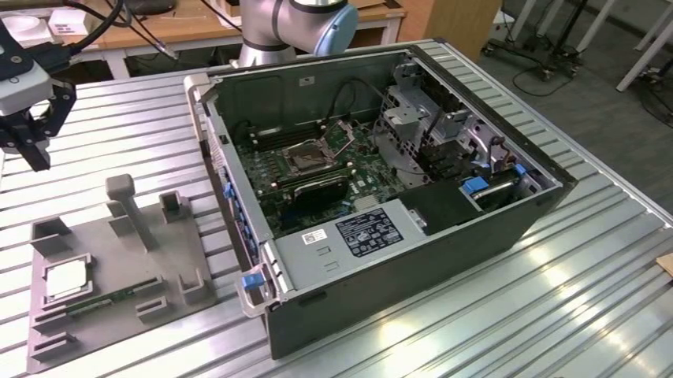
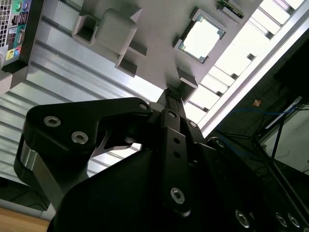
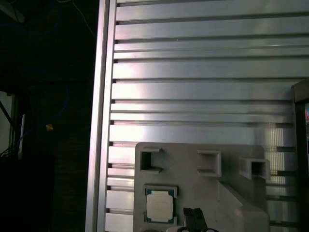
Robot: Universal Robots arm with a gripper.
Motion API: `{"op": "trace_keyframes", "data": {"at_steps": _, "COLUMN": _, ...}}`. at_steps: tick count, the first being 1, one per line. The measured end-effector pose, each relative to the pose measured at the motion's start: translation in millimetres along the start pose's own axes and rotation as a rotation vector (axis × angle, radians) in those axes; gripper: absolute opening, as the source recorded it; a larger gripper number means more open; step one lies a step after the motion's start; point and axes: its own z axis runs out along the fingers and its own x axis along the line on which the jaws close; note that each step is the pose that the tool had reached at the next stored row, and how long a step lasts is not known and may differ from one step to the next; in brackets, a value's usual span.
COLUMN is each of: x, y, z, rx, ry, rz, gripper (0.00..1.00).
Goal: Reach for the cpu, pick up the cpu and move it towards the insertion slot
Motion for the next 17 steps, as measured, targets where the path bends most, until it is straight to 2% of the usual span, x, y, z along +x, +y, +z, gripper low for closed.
{"op": "trace_keyframes", "data": {"at_steps": 17, "x": 0.3, "y": -0.2, "z": 4.2, "rx": 0.0001, "ry": -0.0002, "rz": 0.0, "gripper": 0.11}}
